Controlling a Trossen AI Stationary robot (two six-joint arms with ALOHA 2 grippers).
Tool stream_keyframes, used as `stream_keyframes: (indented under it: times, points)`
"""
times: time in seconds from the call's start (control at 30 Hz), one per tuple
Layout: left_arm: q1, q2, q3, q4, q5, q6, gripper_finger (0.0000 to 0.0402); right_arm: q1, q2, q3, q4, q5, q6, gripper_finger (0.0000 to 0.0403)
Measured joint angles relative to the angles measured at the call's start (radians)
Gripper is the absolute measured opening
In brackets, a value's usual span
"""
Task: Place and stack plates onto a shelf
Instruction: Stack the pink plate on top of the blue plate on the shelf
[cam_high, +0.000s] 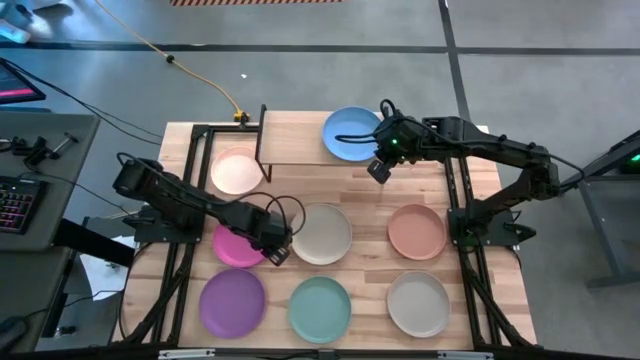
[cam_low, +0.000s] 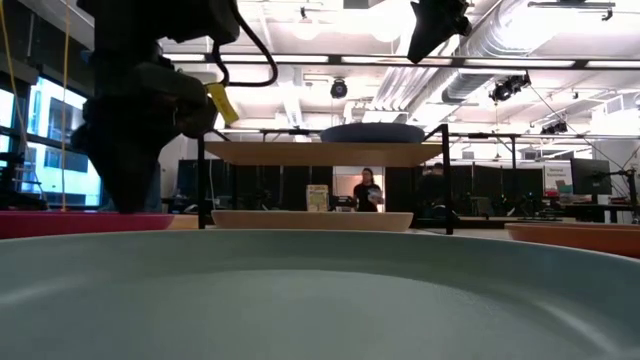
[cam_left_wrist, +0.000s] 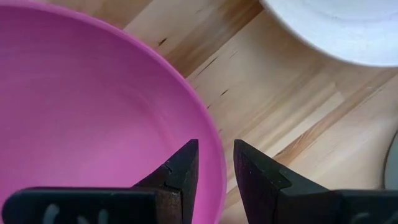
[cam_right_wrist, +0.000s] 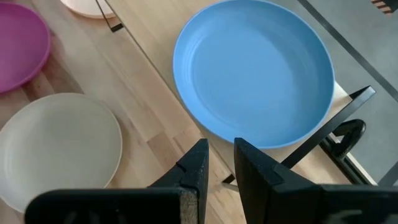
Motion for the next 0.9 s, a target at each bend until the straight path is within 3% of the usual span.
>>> stream_keyframes:
  times: [0.9]
  points:
    - [-0.004,0.099,0.001,0.006,-0.009,0.028,0.0090,0.000,0.000,0.000,-0.002,-0.009,0.000,0.0058]
